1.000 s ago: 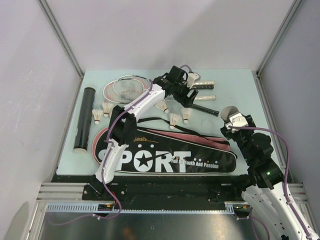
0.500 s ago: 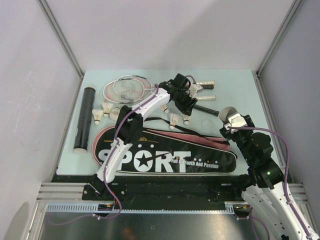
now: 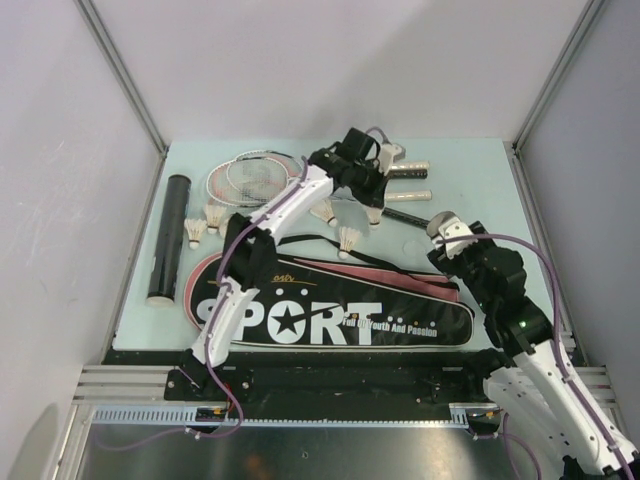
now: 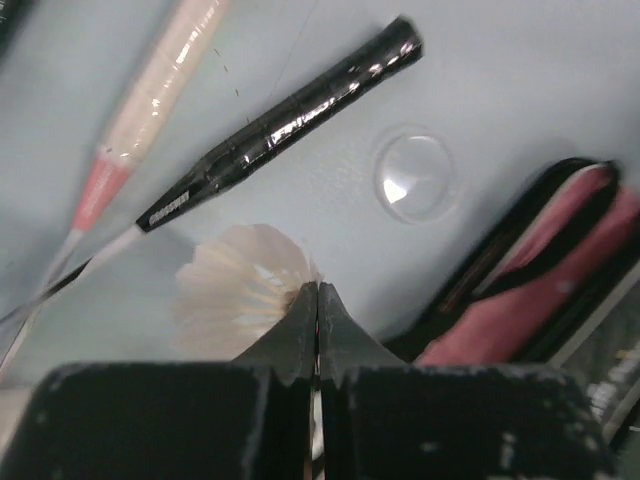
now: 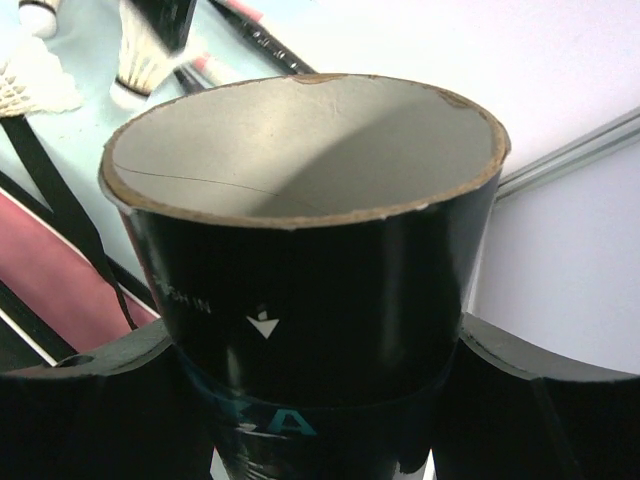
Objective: Pack up the badminton gear
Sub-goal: Pick up the shuttlecock at the center of the board, then place the shuttlecock at the shuttle tube.
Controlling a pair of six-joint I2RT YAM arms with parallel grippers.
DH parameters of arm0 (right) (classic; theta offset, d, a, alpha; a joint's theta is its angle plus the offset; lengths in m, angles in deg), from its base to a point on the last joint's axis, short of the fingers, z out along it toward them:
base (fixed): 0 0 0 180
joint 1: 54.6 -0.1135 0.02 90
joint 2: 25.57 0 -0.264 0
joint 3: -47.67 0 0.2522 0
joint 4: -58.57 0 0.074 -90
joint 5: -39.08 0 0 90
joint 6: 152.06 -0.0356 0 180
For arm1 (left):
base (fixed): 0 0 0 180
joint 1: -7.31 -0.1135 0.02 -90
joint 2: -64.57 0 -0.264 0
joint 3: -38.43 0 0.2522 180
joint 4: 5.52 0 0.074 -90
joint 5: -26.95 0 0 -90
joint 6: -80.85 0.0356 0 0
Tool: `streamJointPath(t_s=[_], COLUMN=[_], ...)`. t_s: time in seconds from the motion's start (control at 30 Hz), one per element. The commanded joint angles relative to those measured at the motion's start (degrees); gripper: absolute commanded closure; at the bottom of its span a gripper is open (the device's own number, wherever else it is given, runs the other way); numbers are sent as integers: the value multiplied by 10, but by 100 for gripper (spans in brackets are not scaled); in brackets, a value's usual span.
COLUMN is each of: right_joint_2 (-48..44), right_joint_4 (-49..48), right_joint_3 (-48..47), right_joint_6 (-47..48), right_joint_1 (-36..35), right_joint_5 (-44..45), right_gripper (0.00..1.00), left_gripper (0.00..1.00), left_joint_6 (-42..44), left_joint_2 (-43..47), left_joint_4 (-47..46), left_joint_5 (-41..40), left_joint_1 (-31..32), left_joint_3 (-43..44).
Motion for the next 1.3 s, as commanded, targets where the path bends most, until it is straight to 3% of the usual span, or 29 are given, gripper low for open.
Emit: streamJointPath(t_s=[0.0,0.2,0.3,0.4,0.43,0.6,0.73,0.93,1.07,1.27], right_joint_2=[51,114,131,143,147,150,151,147,143,132], right_joint_4=[-43,-39,-50,-67,-67,-68,-69,-57,-41,-63], right_joint_3=[-30,-47,-47,-50,-52,-59,-59,-59,-59,-59], right_joint_6=[-10,6,5,-17,-23,-45,-64,-57,-52,-67], right_joint_1=[10,17,14,16,14,5,2,0,-6,-6], right_joint_5=[-47,-167,-194,-224,-226,-235,-247,-242,-207,-217], right_gripper=[67,67,66,67,67,69,69,70,70,70], left_gripper=[100,100,100,100,100,100,100,100,100,100], left_joint_6=[-154,-204,-214,-236,-247,-277,-291,-299,-282,-288], left_joint_2=[193,407,448,485,505,542,543,526,561,553], left_joint_4=[-21,-105,-141,-181,-239,-343,-417,-448,-446,-447], left_joint_5=[3,-15,55,72,80,26,-10,-40,-91,-68], left_joint_1=[-8,4,13,25,28,62,81,106,106,115], left_joint_3=[-18,-225,-276,-344,-369,-467,-495,-500,-500,-488])
